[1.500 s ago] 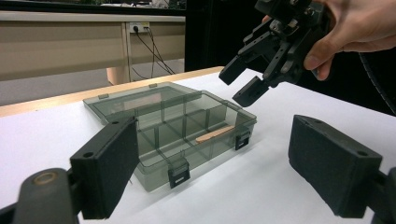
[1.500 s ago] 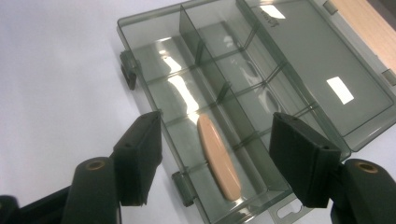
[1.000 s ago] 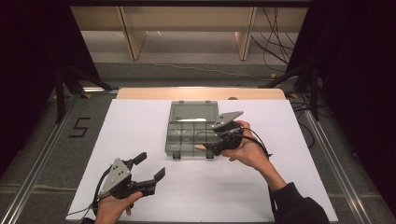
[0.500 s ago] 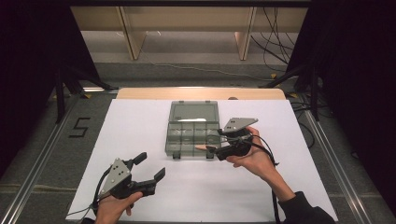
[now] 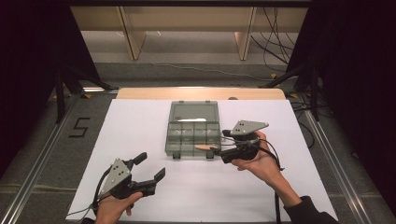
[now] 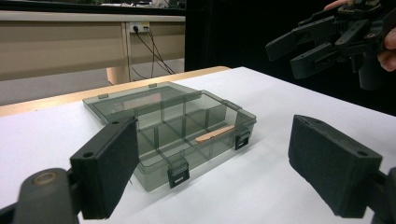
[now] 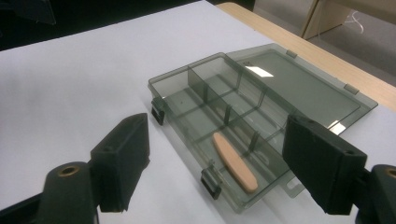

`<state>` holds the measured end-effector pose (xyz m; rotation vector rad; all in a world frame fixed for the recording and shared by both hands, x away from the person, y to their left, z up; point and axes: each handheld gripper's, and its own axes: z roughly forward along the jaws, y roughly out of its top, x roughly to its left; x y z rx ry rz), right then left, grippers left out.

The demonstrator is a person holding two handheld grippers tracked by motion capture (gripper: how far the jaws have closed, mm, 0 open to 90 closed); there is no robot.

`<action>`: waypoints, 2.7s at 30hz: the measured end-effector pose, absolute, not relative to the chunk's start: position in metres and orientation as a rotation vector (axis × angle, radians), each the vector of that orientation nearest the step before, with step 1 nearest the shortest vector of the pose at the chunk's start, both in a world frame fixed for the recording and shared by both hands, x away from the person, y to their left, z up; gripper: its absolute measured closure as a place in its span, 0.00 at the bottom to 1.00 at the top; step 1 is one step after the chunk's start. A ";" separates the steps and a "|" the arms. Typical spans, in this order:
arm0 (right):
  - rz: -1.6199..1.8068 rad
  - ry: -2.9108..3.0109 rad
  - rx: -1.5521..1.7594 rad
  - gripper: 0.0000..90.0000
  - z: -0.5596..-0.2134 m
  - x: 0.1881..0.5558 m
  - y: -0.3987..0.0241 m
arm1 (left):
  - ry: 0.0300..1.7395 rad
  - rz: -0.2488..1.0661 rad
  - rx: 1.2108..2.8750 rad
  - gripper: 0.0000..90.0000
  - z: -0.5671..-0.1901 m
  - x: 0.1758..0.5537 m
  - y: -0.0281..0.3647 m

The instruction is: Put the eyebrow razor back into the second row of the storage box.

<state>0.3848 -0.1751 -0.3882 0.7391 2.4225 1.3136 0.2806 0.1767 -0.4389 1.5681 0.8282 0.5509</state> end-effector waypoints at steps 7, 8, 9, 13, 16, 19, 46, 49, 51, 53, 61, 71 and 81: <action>1.362 2.385 0.775 0.25 -0.391 0.379 -0.183 | 0.828 0.550 1.567 0.18 -0.439 0.281 0.177; 1.373 2.373 0.775 0.25 -0.391 0.379 -0.183 | 0.828 0.550 1.567 0.18 -0.439 0.281 0.177; 1.377 2.379 0.773 0.25 -0.392 0.378 -0.184 | 0.828 0.550 1.567 0.18 -0.439 0.281 0.177; 1.382 2.378 0.776 0.25 -0.394 0.375 -0.188 | 0.828 0.550 1.567 0.18 -0.439 0.280 0.177; 1.381 2.370 0.781 0.25 -0.395 0.374 -0.189 | 0.828 0.549 1.567 0.18 -0.439 0.281 0.177; 1.388 2.368 0.784 0.25 -0.397 0.373 -0.191 | 0.829 0.550 1.566 0.18 -0.439 0.280 0.177; 1.487 2.291 0.825 0.22 -0.405 0.354 -0.210 | 0.827 0.549 1.569 0.18 -0.439 0.280 0.177; 1.491 2.269 0.832 0.22 -0.408 0.351 -0.212 | 0.826 0.549 1.568 0.18 -0.439 0.280 0.177; 1.514 2.261 0.835 0.22 -0.409 0.350 -0.213 | 0.828 0.548 1.568 0.18 -0.439 0.281 0.177; 1.515 2.263 0.847 0.21 -0.409 0.347 -0.214 | 0.827 0.549 1.568 0.18 -0.439 0.281 0.177; 1.560 2.217 0.852 0.22 -0.413 0.341 -0.215 | 0.831 0.552 1.565 0.18 -0.438 0.281 0.178; 1.554 2.204 0.866 0.21 -0.416 0.334 -0.220 | 0.829 0.550 1.567 0.18 -0.439 0.281 0.177; 1.548 2.212 0.858 0.19 -0.420 0.328 -0.224 | 0.820 0.539 1.566 0.18 -0.439 0.281 0.177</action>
